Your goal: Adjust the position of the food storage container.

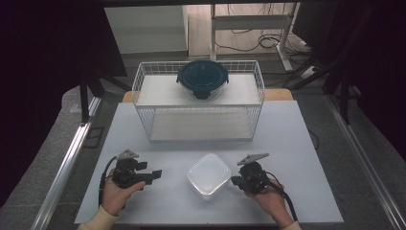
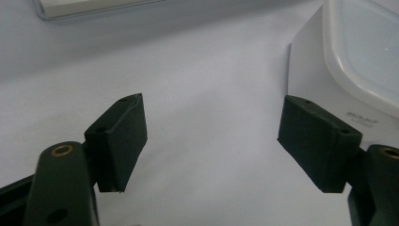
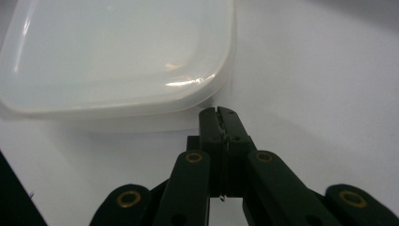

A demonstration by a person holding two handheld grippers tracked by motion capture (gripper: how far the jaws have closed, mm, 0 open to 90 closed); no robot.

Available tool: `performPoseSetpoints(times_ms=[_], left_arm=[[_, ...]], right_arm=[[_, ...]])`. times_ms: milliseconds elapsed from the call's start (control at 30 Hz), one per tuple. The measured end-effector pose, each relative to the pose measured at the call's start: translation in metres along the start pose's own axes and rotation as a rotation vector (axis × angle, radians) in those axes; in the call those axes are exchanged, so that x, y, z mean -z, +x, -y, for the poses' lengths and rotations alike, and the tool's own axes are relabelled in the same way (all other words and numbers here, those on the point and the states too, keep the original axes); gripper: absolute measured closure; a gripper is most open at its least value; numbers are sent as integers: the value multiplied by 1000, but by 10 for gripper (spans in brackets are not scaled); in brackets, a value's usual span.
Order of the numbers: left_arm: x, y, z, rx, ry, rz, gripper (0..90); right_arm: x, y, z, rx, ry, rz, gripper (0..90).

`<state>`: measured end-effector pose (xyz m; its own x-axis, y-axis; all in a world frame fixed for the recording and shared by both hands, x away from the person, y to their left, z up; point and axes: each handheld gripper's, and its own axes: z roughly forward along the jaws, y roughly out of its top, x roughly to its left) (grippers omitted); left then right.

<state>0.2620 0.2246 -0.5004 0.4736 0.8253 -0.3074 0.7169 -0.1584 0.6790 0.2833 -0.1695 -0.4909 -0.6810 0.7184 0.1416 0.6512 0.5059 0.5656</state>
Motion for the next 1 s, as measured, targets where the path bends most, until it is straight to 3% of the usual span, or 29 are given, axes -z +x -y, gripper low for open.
performPoseSetpoints(times_ms=[633, 1000], left_arm=[[2, 2, -1, 11, -11, -4, 237], [2, 3, -1, 5, -12, -19, 238]], right_arm=[[-24, -4, -32, -45, -20, -43, 895], [-46, 9, -54, -11, -19, -50, 895]])
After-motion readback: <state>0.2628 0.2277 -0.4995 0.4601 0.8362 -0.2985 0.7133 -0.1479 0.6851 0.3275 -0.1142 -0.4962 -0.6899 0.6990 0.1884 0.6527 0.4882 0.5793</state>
